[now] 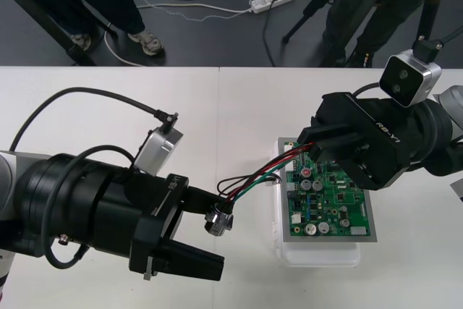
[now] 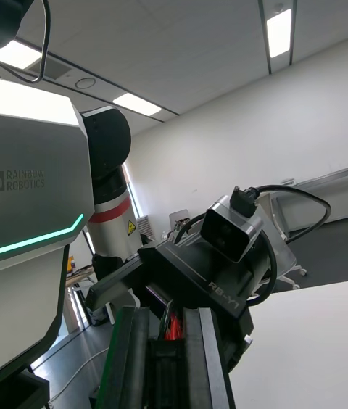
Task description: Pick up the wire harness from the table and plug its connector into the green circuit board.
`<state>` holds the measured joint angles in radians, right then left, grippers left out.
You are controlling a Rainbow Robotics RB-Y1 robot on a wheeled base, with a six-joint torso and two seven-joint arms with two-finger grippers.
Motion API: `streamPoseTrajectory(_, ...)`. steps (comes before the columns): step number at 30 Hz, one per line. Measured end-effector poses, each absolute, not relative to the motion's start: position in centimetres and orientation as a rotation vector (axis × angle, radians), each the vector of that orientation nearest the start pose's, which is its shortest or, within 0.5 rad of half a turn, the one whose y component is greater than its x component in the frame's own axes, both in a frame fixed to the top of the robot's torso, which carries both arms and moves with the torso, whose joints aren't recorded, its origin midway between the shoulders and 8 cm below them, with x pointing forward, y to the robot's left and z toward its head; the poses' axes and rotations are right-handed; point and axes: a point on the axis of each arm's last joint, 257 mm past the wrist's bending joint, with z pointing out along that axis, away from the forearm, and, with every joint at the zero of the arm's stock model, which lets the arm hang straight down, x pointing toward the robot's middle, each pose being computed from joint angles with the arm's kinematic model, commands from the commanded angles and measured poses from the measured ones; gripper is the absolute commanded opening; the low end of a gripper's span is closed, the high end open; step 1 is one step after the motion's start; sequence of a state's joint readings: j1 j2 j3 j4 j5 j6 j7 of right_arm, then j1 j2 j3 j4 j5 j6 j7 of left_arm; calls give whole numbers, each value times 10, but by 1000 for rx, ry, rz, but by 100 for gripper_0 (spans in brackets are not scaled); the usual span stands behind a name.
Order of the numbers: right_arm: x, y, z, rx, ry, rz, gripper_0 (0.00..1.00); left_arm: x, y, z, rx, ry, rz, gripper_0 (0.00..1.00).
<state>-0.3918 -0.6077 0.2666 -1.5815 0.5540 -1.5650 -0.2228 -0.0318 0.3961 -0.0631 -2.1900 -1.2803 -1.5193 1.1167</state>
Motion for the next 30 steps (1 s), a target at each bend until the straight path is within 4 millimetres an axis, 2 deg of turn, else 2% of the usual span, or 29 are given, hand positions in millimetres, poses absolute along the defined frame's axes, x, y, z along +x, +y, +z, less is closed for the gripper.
streamPoseTrajectory(14,274,-64,-15,-1231,800,1694,0,247,30,-81,1060,1662,-1517,100)
streamPoseTrajectory(25,271,-52,-38,-1308,852,1625,0,276,51,-72,987,1678,-1408,100)
streamPoseTrajectory(30,271,-45,-37,-1300,830,1606,0,286,56,-66,970,1667,-1368,100)
